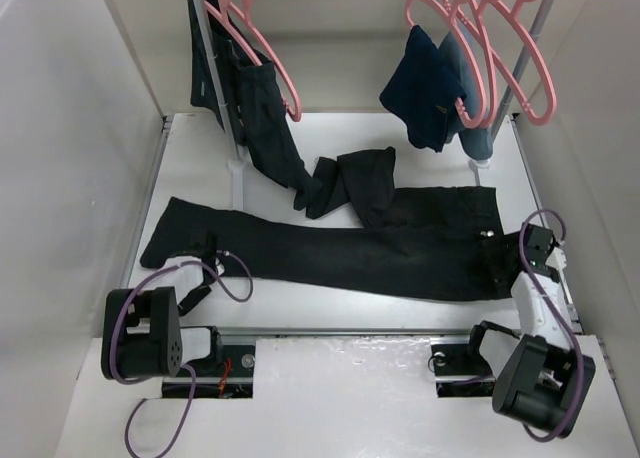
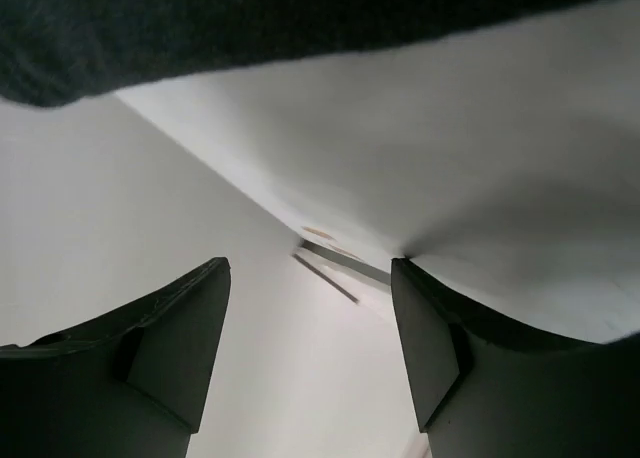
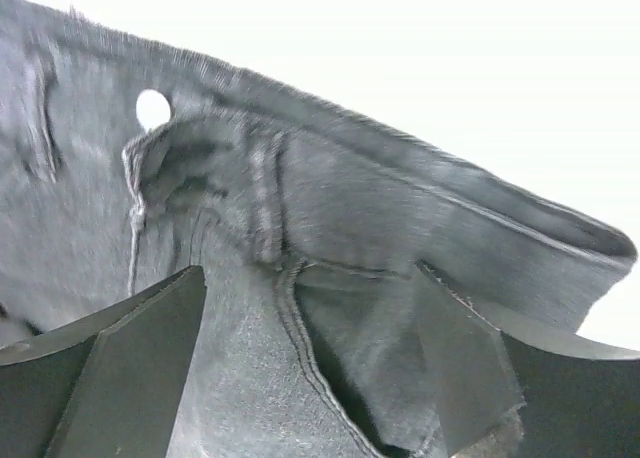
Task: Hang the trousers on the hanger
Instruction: Flatten out the trousers at the center of the board.
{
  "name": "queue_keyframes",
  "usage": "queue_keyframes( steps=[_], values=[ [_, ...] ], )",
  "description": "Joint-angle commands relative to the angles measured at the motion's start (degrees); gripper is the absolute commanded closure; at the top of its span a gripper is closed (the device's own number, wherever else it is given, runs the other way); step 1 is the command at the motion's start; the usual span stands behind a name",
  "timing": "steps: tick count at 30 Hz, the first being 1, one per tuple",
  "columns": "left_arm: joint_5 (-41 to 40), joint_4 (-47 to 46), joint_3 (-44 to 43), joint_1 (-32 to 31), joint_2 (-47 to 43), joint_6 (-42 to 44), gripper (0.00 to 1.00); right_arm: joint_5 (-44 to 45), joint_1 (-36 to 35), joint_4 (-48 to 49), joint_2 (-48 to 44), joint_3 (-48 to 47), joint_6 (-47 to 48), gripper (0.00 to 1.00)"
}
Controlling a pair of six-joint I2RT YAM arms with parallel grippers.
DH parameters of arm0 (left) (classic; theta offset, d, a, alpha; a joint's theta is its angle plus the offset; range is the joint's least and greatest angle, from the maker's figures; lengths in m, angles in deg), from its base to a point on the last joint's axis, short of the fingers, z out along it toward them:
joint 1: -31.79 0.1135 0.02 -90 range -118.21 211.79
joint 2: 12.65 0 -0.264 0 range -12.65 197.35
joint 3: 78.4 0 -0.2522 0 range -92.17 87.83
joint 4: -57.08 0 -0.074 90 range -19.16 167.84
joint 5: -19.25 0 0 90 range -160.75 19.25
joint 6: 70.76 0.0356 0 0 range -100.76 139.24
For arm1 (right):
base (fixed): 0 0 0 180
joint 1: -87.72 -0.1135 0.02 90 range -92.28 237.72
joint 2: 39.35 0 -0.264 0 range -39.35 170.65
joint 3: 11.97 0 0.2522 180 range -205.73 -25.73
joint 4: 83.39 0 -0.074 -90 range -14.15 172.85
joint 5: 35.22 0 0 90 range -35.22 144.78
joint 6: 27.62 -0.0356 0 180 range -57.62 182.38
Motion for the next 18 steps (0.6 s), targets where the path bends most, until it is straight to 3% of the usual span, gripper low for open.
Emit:
queue_keyframes(
  steps=[1, 4, 7, 8, 9, 12, 15, 18],
  values=[
    [13.66, 16.18, 2.8, 0.28, -0.68, -0.87, 0.37, 6.28, 2.74, -5.34, -5.42, -0.32, -1.89, 0.1],
    [17.55, 21.03, -2.82, 0.28, -3.4, -2.97, 0.37, 6.99, 3.27, -5.34, -8.77, -1.37, -1.11, 0.1],
    [28.6, 25.42, -15.98, 1.5, -4.72, -3.94, 0.37, 3.05, 3.27, -1.06, -9.3, -3.56, 6.42, 0.13],
    [34.03, 25.43, -19.85, 2.04, -4.72, -4.9, 0.37, 2.26, 3.27, -1.04, -9.3, -4.62, 8.55, 0.15],
    [36.43, 25.95, -26.85, 2.56, -4.72, -5.61, 0.37, 2.77, 3.27, -1.04, -9.3, -5.85, 10.31, 0.15],
    [40.67, 20.98, -35.24, 4.23, -4.03, -9.82, 0.31, 5.58, 2.39, -2.35, -9.3, -10.24, 15.5, 0.15],
    [38.49, 15.34, -36.06, 5.9, -1.39, -15.01, 0.28, 5.59, 1.6, -1.83, -8.51, -11.57, 17.53, 0.15],
    [36.55, 11.37, -34.83, 8.97, 5.98, -16.69, 0.3, 2.08, 1.6, 0.36, -3.79, -9.47, 17.53, 0.12]
  ],
)
